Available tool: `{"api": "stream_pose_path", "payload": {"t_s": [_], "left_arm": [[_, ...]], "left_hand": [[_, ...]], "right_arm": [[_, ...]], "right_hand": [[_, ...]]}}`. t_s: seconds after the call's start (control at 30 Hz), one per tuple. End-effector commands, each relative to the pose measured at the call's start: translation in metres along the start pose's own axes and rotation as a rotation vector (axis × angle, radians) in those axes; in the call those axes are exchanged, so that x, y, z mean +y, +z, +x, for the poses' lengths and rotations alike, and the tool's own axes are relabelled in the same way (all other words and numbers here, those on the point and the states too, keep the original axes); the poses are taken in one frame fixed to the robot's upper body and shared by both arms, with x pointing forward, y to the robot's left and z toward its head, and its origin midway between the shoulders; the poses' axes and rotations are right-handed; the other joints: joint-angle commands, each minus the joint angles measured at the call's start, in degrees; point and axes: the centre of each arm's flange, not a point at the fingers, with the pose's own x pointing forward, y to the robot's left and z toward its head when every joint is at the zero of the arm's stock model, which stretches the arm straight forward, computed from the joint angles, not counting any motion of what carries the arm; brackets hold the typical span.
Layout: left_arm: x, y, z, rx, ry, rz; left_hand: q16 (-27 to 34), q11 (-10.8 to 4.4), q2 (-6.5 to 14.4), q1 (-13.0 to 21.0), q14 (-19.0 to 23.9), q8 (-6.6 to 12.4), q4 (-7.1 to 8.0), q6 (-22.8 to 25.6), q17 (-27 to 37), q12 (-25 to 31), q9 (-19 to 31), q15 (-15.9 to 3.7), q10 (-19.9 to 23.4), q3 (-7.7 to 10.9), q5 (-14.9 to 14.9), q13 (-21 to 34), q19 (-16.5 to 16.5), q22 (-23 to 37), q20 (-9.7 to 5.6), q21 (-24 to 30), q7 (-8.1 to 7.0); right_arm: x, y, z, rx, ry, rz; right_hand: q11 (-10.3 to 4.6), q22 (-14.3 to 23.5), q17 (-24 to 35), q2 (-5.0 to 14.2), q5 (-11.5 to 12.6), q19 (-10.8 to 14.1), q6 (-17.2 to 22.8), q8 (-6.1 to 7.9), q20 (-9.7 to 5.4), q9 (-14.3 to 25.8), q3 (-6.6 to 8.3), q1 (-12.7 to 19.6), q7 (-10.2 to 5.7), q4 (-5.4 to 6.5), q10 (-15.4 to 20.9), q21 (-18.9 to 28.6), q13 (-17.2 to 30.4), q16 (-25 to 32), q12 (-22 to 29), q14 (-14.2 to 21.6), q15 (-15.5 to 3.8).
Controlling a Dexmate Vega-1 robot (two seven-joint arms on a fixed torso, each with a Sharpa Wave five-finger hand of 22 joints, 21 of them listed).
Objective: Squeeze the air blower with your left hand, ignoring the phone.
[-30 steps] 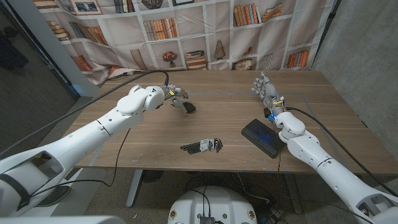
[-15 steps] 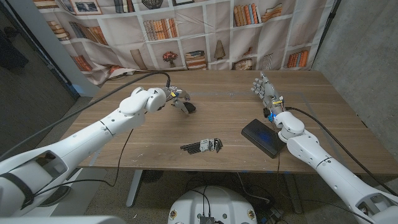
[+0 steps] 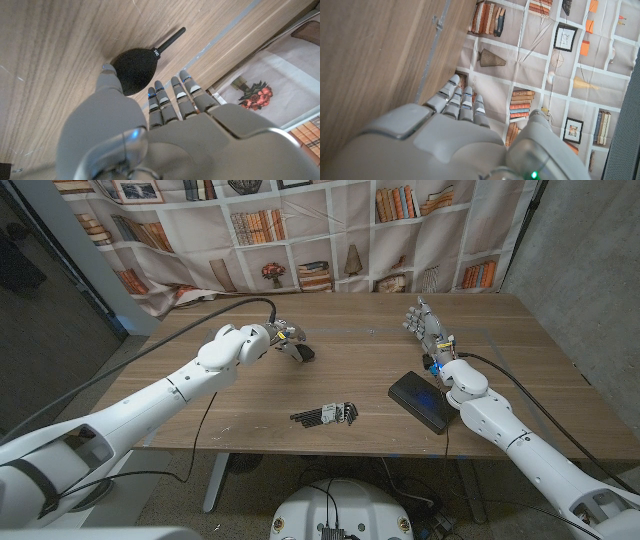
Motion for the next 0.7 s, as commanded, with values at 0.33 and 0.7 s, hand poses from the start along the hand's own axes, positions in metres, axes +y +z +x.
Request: {"api": "stream_pose_path", "payload": {"t_s": [0.33, 0.7], "left_arm": [[-0.0076, 0.0105, 0.0059, -0.017, -0.012, -0.015], [-0.0058, 0.0124, 0.0122, 0.003, 0.013, -0.016]], "left_hand": [[-0.1, -0.37, 0.9, 1.2, 0.7, 0.24, -0.11, 1.2, 0.1, -0.2, 0.2, -3.87, 1.0, 0.70, 0.3, 0.2, 0.0, 0.2, -0.41, -0.3, -0.24], [0.4, -0.20, 3.9, 3.9, 2.7, 0.60, 0.00, 3.4, 0.2, 0.0, 0.2, -4.36, 2.9, 3.16, 0.7, 0.2, 1.2, 0.3, -0.21, 0.0, -0.12]], "right_arm": [[-0.0003, -0.0035, 0.0008, 0.011, 0.005, 0.005], [-0.0031, -0.0040, 0.0011, 0.019, -0.003, 0.002]], "right_hand": [[0.00, 0.3, 0.1, 0.40, -0.2, 0.6, 0.4, -0.11, -0.20, 0.1, 0.03, -0.1, 0.06, -0.29, 0.5, -0.3, 0.3, -0.1, -0.4, 0.6, -0.21], [-0.03, 0.3, 0.2, 0.48, -0.2, 0.7, 0.5, -0.11, -0.23, 0.1, 0.04, -0.1, 0.02, -0.28, 0.6, -0.3, 0.3, -0.2, -0.4, 0.6, -0.18]]}}
